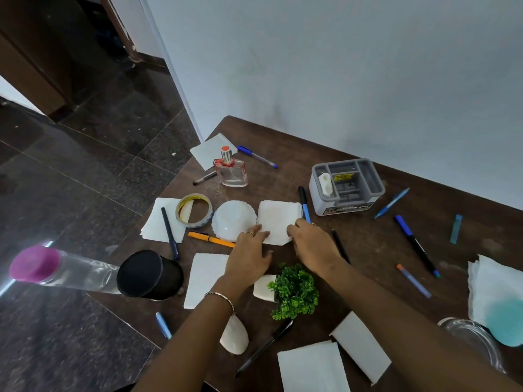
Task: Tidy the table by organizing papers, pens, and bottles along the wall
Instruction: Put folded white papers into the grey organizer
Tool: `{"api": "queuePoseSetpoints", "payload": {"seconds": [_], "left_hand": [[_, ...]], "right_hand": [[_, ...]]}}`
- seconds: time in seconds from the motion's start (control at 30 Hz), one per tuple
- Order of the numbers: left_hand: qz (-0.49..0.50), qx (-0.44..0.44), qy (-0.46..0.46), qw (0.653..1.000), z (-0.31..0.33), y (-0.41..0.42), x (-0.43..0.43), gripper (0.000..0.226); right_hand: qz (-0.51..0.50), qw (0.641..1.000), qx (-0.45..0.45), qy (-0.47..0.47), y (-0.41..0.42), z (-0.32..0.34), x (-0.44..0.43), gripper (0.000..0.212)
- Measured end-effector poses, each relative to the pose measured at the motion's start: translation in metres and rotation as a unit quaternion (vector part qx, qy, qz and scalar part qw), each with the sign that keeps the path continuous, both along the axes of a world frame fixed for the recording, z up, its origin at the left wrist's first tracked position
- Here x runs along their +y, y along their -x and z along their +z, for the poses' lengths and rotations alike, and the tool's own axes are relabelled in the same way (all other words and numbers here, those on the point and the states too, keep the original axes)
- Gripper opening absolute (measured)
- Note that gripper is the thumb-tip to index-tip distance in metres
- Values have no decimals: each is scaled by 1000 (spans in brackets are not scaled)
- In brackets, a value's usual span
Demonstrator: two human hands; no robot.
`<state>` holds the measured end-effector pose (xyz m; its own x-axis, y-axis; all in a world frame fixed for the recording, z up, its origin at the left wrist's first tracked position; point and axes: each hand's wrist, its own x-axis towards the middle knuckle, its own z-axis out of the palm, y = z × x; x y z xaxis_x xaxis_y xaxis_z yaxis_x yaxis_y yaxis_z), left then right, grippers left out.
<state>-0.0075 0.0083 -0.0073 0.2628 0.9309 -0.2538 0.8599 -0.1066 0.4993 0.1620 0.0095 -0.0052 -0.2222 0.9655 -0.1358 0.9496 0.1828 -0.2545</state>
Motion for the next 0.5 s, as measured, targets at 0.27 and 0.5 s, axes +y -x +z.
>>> {"api": "queuePoseSetpoints", "payload": {"seconds": [0.27,0.5], "left_hand": [[22,-11,-92,995,9,-12,4,46],[130,-131,-95,978,21,-19,9,22]], "right_hand": [[-28,991,121,-50,4,13,1,17],[-57,977,175,-107,10,26,-9,28]]}}
